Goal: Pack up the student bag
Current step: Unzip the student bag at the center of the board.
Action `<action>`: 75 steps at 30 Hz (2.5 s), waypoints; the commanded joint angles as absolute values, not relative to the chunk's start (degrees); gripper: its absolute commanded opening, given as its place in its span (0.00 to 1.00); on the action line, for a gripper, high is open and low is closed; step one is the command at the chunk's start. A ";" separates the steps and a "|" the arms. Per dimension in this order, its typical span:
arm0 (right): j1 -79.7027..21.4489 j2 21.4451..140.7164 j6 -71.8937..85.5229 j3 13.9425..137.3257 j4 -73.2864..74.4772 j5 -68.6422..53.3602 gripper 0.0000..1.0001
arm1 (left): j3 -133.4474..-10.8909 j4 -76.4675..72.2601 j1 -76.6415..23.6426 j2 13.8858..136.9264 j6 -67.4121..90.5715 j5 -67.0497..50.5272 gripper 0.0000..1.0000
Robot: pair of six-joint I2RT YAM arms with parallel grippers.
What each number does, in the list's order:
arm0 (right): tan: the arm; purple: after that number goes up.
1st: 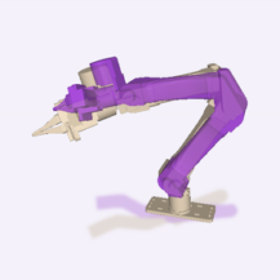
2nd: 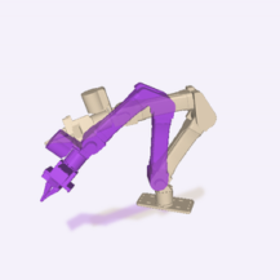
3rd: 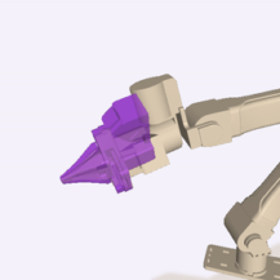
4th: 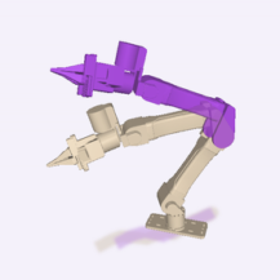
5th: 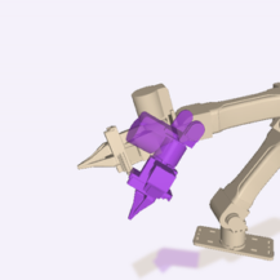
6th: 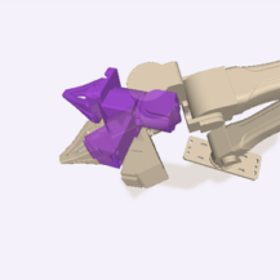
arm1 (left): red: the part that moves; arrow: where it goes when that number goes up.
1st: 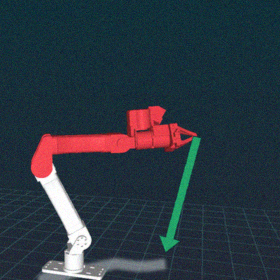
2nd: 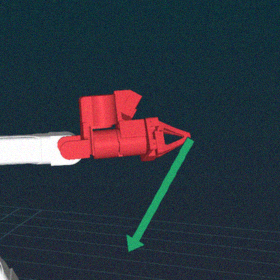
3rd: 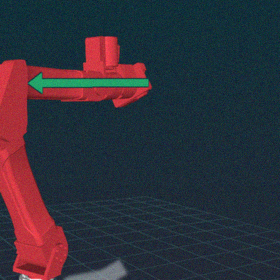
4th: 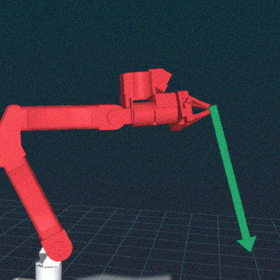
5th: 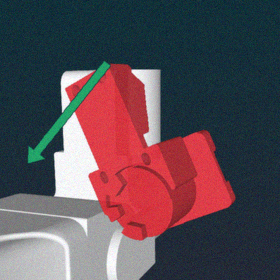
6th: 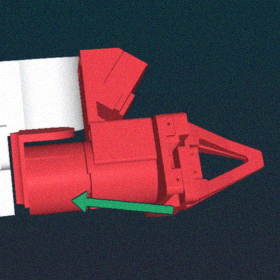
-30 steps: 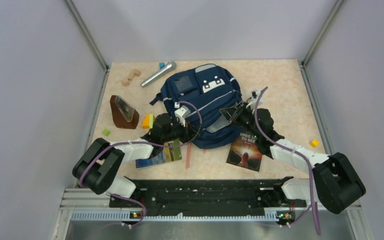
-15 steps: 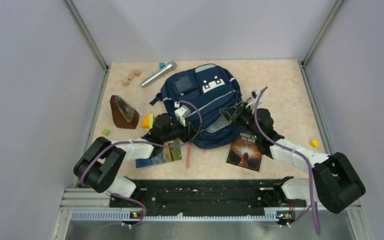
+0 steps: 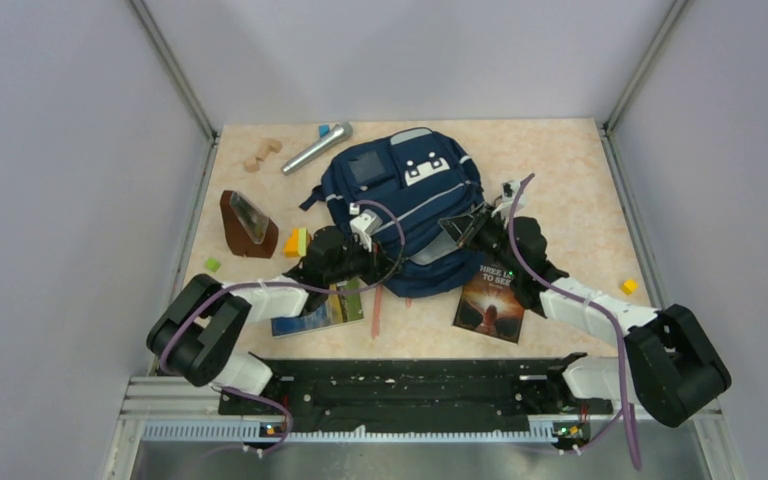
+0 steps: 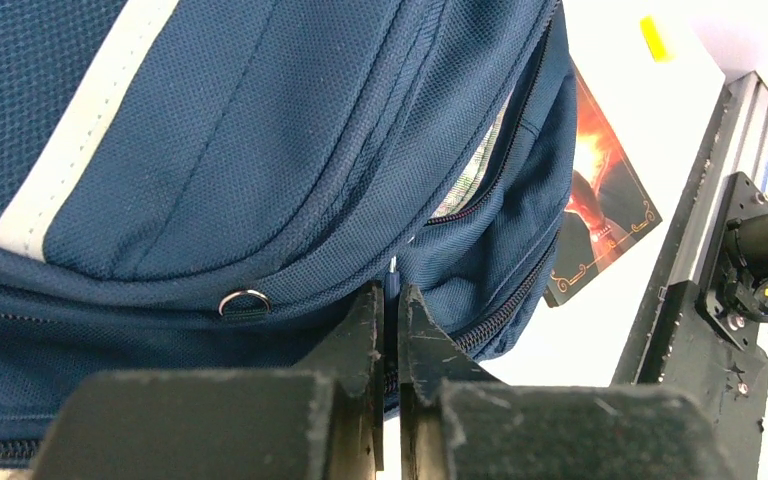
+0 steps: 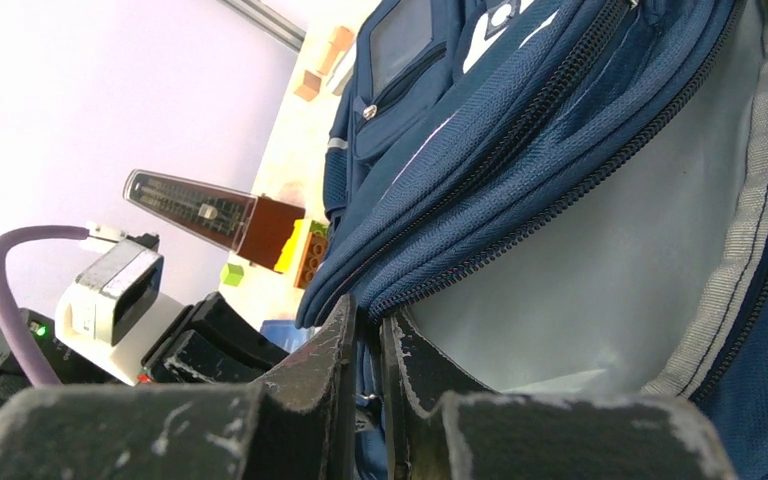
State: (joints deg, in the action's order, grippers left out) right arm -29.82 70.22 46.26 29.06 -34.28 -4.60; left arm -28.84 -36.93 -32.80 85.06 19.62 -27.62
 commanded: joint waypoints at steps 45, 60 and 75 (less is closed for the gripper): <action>-28.57 59.66 43.51 32.70 -32.34 -4.76 0.00 | -40.63 -24.53 -17.75 83.36 18.06 5.42 0.00; -28.56 61.52 44.48 32.78 -34.05 -5.95 0.00 | -46.20 -21.15 -17.39 86.09 12.24 -1.27 0.21; -28.56 62.66 41.57 34.33 -30.75 -4.32 0.00 | -41.51 -22.79 -37.92 69.92 -1.77 -11.76 0.91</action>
State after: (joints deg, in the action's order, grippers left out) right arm -29.32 62.50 43.83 29.19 -27.46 -4.89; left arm -39.79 -23.00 -32.42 67.83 5.08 -9.85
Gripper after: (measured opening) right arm 0.086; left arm 0.908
